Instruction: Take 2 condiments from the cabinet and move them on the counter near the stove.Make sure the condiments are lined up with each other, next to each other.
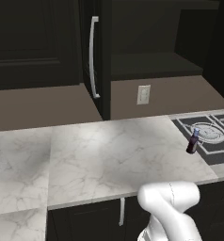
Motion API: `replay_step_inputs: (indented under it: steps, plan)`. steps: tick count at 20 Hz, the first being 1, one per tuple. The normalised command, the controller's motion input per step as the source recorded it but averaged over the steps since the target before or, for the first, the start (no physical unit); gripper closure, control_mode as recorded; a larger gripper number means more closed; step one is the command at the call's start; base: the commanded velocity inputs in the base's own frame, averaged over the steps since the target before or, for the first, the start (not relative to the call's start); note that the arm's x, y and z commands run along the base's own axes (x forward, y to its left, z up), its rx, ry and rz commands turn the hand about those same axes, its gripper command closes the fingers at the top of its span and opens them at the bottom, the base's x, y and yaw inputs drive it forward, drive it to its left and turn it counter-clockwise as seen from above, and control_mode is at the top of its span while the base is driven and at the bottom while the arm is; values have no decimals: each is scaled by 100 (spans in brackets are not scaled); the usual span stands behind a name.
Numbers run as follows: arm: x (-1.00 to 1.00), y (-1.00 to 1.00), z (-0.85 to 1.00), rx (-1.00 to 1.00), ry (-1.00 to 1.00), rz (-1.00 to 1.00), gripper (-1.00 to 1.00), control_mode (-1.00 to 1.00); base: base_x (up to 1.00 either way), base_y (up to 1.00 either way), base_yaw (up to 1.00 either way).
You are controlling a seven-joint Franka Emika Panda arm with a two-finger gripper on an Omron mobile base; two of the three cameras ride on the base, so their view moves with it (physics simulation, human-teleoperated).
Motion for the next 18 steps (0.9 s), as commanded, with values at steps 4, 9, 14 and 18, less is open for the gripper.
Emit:
replay_step_inputs:
  steps: [4, 9, 14, 18]
  plan:
    - [15, -5, -69, 3, 10, 48, 100, -100, 0, 0, 0]
    - [32, -1, -68, 1, 1, 44, 100, -100, 0, 0, 0]
    - [50, 0, -46, 0, 0, 38, 100, -100, 0, 0, 0]
    - [66, 0, -34, 0, 0, 32, 100, -100, 0, 0, 0]
